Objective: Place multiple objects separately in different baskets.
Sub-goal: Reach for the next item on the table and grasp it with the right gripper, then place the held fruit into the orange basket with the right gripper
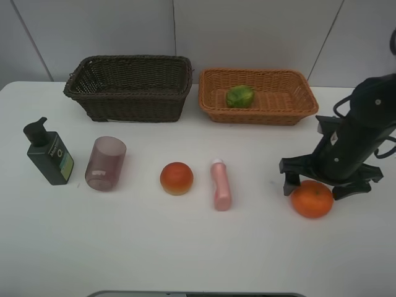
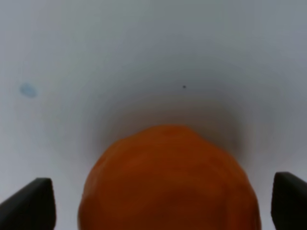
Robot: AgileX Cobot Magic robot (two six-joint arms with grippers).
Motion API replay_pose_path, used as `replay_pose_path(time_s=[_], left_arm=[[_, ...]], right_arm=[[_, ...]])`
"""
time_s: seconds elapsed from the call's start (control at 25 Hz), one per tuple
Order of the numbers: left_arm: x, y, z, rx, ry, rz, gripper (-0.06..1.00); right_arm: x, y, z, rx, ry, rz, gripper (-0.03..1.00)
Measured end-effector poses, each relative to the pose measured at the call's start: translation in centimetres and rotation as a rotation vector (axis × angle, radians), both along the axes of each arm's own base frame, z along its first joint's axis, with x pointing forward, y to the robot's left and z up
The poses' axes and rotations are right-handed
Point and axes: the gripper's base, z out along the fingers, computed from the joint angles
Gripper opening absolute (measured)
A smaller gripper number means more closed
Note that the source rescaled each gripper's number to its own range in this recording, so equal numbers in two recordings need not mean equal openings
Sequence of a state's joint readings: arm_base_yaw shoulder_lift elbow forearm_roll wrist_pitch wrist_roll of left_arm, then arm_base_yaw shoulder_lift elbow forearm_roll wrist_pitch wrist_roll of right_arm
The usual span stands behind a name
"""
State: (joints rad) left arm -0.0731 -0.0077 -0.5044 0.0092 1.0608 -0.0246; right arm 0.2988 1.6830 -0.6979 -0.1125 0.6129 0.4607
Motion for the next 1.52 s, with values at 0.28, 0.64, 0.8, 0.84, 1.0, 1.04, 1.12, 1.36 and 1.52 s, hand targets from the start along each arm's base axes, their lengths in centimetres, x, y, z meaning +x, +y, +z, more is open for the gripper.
replay_pose_path(time_s=[0.28,0.64,0.8,0.84,1.0,1.04,1.12,1.36,1.52], left_arm=[[0.0,0.0,0.0,0.0,0.0,0.0,0.81],[0.0,0.0,0.0,0.0,0.0,0.0,0.81],[0.0,0.0,0.0,0.0,0.0,0.0,0.81],[0.0,0.0,0.0,0.0,0.0,0.0,0.81],[0.0,0.0,0.0,0.0,0.0,0.0,0.81],[0.0,0.0,0.0,0.0,0.0,0.0,0.81],[0.0,0.0,0.0,0.0,0.0,0.0,0.81],[0.0,0.0,0.0,0.0,0.0,0.0,0.81],[0.0,0.0,0.0,0.0,0.0,0.0,0.81]], right_arm=[[0.1,0.0,-1.3,-0.013,0.043,0.001,1.0],[0.1,0.0,-1.7,-0.016,0.055,0.0,0.69],[0.1,0.0,-1.7,-0.016,0.055,0.0,0.69],[0.1,0.0,-1.7,-0.016,0.054,0.0,0.69],[0.1,0.0,-1.7,-0.016,0.054,-0.001,0.69],[0.1,0.0,-1.7,-0.016,0.054,-0.001,0.69],[0.1,0.0,-1.7,-0.016,0.054,-0.001,0.69],[0.3,0.1,-1.5,-0.016,0.052,-0.002,0.69],[1.5,0.9,-0.2,-0.025,0.055,0.017,0.69]])
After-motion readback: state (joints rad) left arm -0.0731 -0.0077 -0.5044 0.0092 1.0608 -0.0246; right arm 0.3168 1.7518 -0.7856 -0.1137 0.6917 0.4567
